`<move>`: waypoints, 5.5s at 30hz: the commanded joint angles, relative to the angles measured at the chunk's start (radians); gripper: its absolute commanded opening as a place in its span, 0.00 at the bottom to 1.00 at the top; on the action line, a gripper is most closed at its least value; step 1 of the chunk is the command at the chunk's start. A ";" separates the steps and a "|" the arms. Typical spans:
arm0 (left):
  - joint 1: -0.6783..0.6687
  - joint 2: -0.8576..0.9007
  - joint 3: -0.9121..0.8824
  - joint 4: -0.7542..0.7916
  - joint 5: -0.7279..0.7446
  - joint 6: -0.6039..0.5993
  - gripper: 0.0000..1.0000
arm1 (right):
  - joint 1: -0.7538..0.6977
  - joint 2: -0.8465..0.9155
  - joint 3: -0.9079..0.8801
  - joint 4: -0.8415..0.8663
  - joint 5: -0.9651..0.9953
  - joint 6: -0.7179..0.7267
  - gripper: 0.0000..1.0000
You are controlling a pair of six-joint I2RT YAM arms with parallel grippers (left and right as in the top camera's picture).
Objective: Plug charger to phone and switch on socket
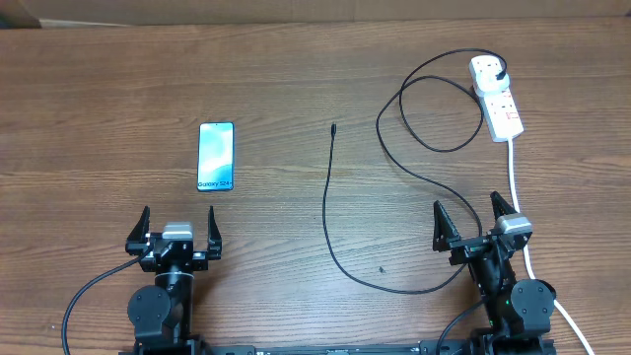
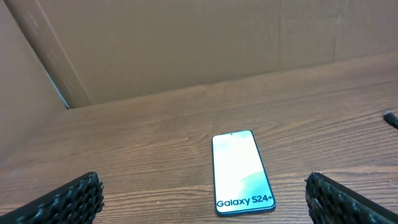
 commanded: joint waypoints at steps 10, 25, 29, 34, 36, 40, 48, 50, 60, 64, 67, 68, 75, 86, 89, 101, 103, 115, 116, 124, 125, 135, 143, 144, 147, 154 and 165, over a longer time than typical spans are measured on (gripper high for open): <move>-0.006 -0.011 -0.007 0.004 0.007 0.008 1.00 | 0.005 -0.008 -0.010 0.002 0.010 -0.002 1.00; -0.006 -0.011 -0.007 0.004 0.007 0.008 1.00 | 0.005 -0.008 -0.010 0.002 0.010 -0.002 1.00; -0.006 -0.011 -0.007 0.004 0.007 0.008 1.00 | 0.005 -0.008 -0.010 0.002 0.010 -0.002 1.00; -0.006 -0.011 -0.007 0.004 0.007 0.008 1.00 | 0.005 -0.008 -0.010 0.002 0.010 -0.002 1.00; -0.006 -0.011 -0.007 0.004 0.007 0.008 1.00 | 0.005 -0.008 -0.010 0.002 0.010 -0.002 1.00; -0.006 -0.011 -0.007 0.004 0.007 0.008 0.99 | 0.005 -0.008 -0.010 0.002 0.010 -0.002 1.00; -0.006 -0.011 -0.007 0.004 0.007 0.008 1.00 | 0.005 -0.008 -0.010 0.002 0.010 -0.002 1.00; -0.006 -0.011 -0.007 0.004 0.007 0.008 0.99 | 0.005 -0.008 -0.010 0.002 0.010 -0.002 1.00; -0.006 -0.011 -0.007 0.004 0.007 0.008 1.00 | 0.005 -0.008 -0.010 0.002 0.010 -0.002 1.00; -0.006 -0.011 -0.007 0.004 0.007 0.008 1.00 | 0.005 -0.008 -0.010 0.002 0.010 -0.002 1.00; -0.006 -0.011 -0.007 0.004 0.007 0.008 1.00 | 0.005 -0.008 -0.010 0.002 0.010 -0.002 1.00; -0.006 -0.011 -0.007 0.004 0.007 0.008 1.00 | 0.005 -0.008 -0.010 0.002 0.010 -0.002 1.00; -0.006 -0.011 -0.007 0.004 0.007 0.008 0.99 | 0.005 -0.008 -0.010 0.002 0.010 -0.002 1.00; -0.006 -0.011 -0.007 0.024 -0.003 0.015 1.00 | 0.005 -0.008 -0.010 0.002 0.010 -0.002 1.00; -0.006 -0.011 -0.007 0.026 -0.017 0.015 1.00 | 0.005 -0.008 -0.010 0.002 0.010 -0.002 1.00; -0.006 -0.005 0.053 0.035 -0.027 -0.034 1.00 | 0.005 -0.008 -0.010 0.002 0.010 -0.002 1.00; -0.006 0.014 0.079 0.032 -0.026 -0.047 1.00 | 0.005 -0.008 -0.010 0.002 0.010 -0.002 1.00; -0.006 0.417 0.392 0.026 0.025 -0.049 1.00 | 0.005 -0.008 -0.010 0.002 0.010 -0.002 1.00; -0.006 0.468 0.434 0.016 0.037 -0.049 1.00 | 0.005 -0.008 -0.010 0.002 0.010 -0.002 1.00; -0.007 0.909 0.919 -0.375 0.136 -0.071 0.99 | 0.005 -0.008 -0.010 0.002 0.010 -0.002 1.00; -0.007 0.965 0.984 -0.432 0.135 -0.088 1.00 | 0.005 -0.008 -0.010 0.002 0.010 -0.002 1.00; -0.011 1.397 1.475 -0.821 0.161 -0.245 1.00 | 0.005 -0.008 -0.010 0.002 0.010 -0.002 1.00; -0.014 1.511 1.480 -0.796 0.357 -0.296 1.00 | 0.005 -0.008 -0.010 0.002 0.010 -0.002 1.00; -0.015 1.524 1.480 -0.794 0.357 -0.297 0.97 | 0.005 -0.008 -0.010 0.002 0.010 -0.002 1.00; -0.042 1.580 1.480 -0.810 0.277 -0.336 1.00 | 0.005 -0.008 -0.010 0.002 0.010 -0.002 1.00; -0.152 1.731 1.480 -0.832 0.021 -0.422 0.92 | 0.005 -0.008 -0.010 0.002 0.010 -0.002 1.00; -0.142 1.886 1.481 -0.769 -0.093 -0.478 0.97 | 0.005 -0.008 -0.010 0.002 0.010 -0.002 1.00</move>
